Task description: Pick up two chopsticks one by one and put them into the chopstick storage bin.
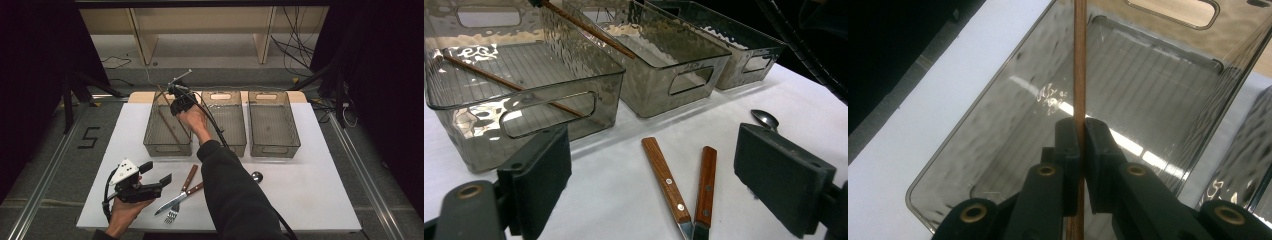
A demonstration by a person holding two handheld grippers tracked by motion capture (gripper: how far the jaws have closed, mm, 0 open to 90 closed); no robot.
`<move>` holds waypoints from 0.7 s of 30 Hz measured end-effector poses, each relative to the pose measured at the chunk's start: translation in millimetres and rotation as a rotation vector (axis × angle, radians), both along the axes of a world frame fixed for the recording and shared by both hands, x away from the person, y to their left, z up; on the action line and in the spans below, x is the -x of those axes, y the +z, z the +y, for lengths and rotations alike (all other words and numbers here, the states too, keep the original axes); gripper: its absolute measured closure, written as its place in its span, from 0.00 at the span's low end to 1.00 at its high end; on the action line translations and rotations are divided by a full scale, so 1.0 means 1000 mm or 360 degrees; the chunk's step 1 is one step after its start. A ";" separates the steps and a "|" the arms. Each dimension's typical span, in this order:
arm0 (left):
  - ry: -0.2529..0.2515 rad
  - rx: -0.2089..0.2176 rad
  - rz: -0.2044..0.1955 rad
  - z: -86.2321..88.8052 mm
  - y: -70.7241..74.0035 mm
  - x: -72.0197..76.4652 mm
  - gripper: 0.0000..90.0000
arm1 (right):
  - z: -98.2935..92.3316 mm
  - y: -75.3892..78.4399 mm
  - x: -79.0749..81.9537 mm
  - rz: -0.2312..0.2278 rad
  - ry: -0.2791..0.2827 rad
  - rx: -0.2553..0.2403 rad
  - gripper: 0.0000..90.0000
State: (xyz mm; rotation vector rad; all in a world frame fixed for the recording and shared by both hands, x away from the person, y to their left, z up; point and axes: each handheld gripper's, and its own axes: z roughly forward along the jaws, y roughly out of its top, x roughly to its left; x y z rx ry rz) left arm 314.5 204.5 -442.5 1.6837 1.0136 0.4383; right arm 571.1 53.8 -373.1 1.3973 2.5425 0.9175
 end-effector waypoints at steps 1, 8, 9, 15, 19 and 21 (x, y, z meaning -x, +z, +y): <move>-0.0002 -0.0002 -0.0001 0.000 0.000 0.000 0.17 | 0.000 0.000 0.000 0.0003 -0.0004 -0.0002 0.95; -0.0005 0.0002 -0.0001 -0.001 0.000 0.000 0.17 | 0.003 -0.003 -0.002 0.0001 -0.0015 -0.0006 0.95; -0.0005 0.0000 -0.0001 0.000 0.000 0.000 0.17 | 0.004 -0.003 -0.002 0.0004 -0.0017 -0.0004 0.95; -0.0006 0.0000 -0.0002 0.000 0.000 0.000 0.17 | 0.007 -0.004 -0.003 -0.0002 -0.0018 -0.0013 0.95; -0.0004 0.0003 0.0000 0.000 0.000 0.000 0.17 | 0.008 -0.008 -0.004 0.0007 -0.0034 -0.0008 0.94; -0.0006 0.0003 0.0000 0.000 0.000 0.000 0.17 | 0.009 -0.009 -0.005 0.0020 -0.0036 -0.0027 0.85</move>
